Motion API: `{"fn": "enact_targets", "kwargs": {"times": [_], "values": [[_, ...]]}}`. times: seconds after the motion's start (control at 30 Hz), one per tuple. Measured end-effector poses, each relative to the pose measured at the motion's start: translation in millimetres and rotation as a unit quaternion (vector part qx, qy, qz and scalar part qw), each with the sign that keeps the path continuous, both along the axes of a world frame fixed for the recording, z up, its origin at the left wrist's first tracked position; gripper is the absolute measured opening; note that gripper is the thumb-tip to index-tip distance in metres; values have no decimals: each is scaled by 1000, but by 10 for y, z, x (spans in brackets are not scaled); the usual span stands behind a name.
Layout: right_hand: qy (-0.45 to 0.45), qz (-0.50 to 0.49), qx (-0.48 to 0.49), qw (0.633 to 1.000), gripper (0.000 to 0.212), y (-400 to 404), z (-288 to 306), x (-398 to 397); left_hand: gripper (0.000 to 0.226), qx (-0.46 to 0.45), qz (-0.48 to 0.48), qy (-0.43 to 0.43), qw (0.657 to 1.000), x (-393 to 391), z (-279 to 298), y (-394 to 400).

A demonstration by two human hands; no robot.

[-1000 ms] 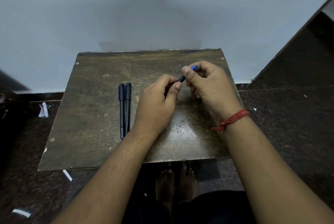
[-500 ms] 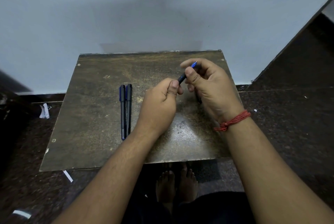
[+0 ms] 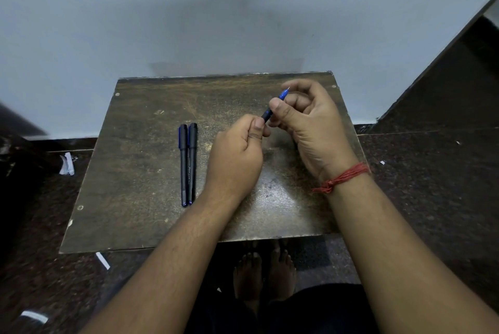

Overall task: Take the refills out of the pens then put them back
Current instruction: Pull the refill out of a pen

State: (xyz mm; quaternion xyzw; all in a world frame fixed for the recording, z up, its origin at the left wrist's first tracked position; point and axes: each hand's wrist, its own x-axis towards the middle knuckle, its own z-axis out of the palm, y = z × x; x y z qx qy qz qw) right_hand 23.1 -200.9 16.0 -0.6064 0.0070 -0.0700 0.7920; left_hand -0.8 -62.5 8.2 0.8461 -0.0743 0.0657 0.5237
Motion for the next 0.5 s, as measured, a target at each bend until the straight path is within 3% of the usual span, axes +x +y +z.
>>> {"fn": "enact_targets", "kwargs": {"times": [0.17, 0.27, 0.4, 0.5], "values": [[-3, 22, 44, 999, 33, -1, 28, -31, 30, -9, 11, 1, 1000, 12, -12, 9], [0, -9, 9, 1000, 36, 26, 21, -11, 29, -7, 13, -4, 1000, 6, -7, 1], [-1, -17, -52, 998, 15, 33, 0, -11, 29, 2, 11, -4, 1000, 3, -8, -4], [0, -12, -39, 999, 10, 26, 0, -17, 29, 4, 12, -5, 1000, 8, -14, -3]]}}
